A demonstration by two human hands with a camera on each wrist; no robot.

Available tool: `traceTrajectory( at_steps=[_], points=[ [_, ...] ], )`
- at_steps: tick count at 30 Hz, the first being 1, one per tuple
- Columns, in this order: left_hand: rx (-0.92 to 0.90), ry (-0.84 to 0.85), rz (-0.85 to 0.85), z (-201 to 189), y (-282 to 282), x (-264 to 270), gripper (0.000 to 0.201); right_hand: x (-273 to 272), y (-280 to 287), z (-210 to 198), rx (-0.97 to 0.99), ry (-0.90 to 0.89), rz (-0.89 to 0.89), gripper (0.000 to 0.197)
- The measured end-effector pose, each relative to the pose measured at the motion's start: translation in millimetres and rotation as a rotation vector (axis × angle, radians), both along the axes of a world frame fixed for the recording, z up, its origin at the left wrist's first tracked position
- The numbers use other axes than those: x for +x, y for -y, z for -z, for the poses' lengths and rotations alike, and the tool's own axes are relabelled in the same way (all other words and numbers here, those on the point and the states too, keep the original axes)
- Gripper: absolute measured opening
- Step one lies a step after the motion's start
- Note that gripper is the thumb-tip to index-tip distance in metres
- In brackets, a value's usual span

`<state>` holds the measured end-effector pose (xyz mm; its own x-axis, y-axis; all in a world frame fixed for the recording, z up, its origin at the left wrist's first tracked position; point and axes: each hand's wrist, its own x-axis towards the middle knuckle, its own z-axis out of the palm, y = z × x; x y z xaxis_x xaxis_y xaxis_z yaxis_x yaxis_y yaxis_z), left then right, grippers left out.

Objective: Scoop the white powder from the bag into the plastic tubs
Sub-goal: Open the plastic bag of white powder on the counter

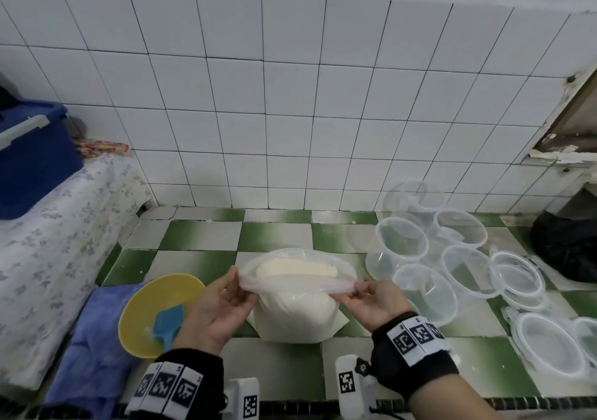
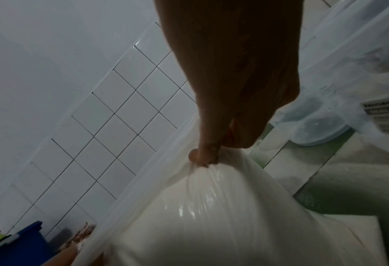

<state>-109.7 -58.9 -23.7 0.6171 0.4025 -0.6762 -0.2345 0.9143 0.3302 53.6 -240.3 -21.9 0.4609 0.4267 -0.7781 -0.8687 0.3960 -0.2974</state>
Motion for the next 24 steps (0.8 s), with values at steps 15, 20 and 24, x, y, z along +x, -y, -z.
traceTrajectory(
  at_steps=[15,20,24],
  points=[
    [0.294,-0.206,0.295,12.9,-9.9,6.5,0.043,8.0,-7.6,26.4,-0.116,0.158,-0.153,0.026],
    [0.588,-0.335,0.404,4.0,-14.8,14.4,0.033,16.7,-12.5,13.2,-0.303,0.516,-0.395,0.013],
    [0.699,-0.228,0.426,3.4,-23.5,21.9,0.027,25.4,-15.6,12.2,-0.283,0.718,-0.476,0.017]
  ],
)
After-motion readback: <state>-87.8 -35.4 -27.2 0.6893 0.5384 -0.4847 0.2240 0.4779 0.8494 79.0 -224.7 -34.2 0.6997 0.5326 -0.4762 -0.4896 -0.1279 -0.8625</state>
